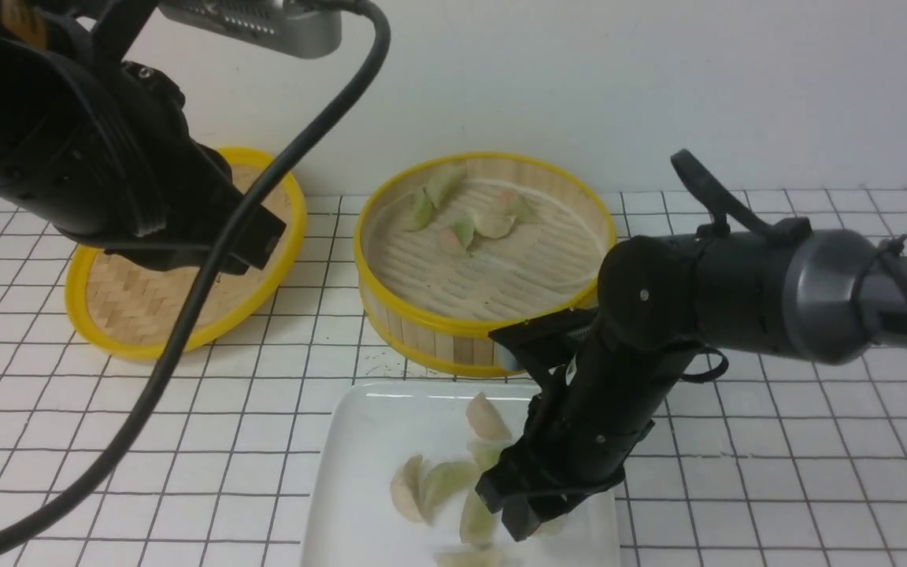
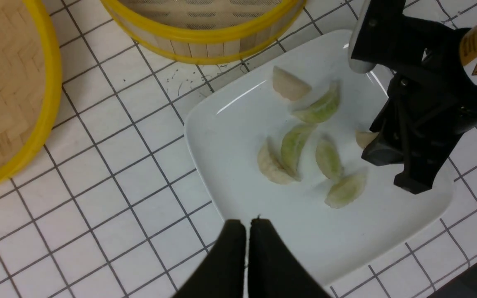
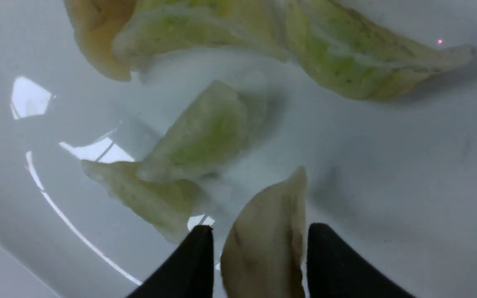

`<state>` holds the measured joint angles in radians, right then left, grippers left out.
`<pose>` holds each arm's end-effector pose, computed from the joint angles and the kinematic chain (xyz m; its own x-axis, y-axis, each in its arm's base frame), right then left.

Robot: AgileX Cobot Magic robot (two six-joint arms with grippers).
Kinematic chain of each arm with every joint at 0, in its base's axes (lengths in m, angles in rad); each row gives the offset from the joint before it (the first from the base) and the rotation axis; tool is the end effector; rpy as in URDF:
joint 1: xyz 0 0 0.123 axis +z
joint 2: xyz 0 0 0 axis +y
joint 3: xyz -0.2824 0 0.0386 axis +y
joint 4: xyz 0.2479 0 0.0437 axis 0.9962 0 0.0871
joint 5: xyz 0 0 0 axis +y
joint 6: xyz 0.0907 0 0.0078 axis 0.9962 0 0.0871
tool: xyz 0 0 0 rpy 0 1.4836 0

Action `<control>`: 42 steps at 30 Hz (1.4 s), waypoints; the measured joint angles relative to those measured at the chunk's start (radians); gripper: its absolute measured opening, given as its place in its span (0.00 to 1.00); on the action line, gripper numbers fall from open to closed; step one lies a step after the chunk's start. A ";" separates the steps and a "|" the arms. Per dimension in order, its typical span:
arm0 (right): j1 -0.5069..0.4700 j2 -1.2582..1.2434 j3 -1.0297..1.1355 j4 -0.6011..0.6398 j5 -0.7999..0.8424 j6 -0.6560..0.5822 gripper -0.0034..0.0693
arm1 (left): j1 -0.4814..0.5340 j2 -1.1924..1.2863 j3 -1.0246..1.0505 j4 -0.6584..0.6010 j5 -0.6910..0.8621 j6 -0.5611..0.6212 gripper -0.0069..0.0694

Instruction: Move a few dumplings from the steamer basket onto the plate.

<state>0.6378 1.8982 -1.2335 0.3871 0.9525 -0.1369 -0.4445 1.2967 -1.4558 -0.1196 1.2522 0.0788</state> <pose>0.2693 0.2345 0.1731 -0.8530 -0.5197 -0.0480 -0.5070 0.8033 0.3127 0.2186 -0.1155 0.4114 -0.7410 0.3983 -0.5406 0.5131 0.8552 -0.0734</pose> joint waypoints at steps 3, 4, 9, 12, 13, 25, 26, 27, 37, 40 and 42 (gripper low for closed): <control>0.000 0.000 -0.015 0.000 -0.010 -0.003 0.68 | 0.000 0.000 0.000 -0.004 0.000 0.000 0.08; -0.001 0.000 -0.026 0.000 0.004 -0.003 0.72 | 0.000 0.000 0.000 -0.006 0.000 0.000 0.08; -0.001 -0.006 -0.113 -0.013 0.172 0.000 0.82 | 0.000 0.000 0.000 -0.023 0.000 0.000 0.08; -0.001 -0.081 -0.138 -0.073 0.246 0.030 0.67 | 0.000 0.000 0.000 -0.048 0.000 0.000 0.08; -0.001 -0.096 -0.138 -0.082 0.247 0.033 0.66 | 0.000 0.000 0.000 -0.049 0.000 0.000 0.08; -0.001 -0.965 0.053 -0.445 0.145 0.296 0.03 | 0.000 0.000 0.000 -0.068 0.000 0.002 0.08; -0.001 -0.983 0.071 -0.451 0.135 0.308 0.03 | 0.000 0.000 0.000 -0.069 0.000 0.002 0.08; -0.001 -1.128 0.139 -0.492 0.055 0.352 0.03 | 0.000 0.000 0.000 -0.069 0.000 0.002 0.08; -0.001 -1.854 0.651 -0.786 -0.344 0.676 0.03 | 0.000 0.000 0.000 -0.072 -0.059 0.002 0.08; -0.001 -1.914 0.724 -0.912 -0.359 0.777 0.03 | 0.000 0.001 0.000 -0.072 -0.078 0.005 0.08; -0.001 -1.915 0.737 -0.960 -0.356 0.817 0.03 | -0.001 0.000 0.000 -0.083 -0.083 0.013 0.08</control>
<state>0.6369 -0.0164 -0.4968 -0.5731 0.5960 0.6797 -0.4454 1.2967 -1.4558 -0.2026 1.1693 0.0914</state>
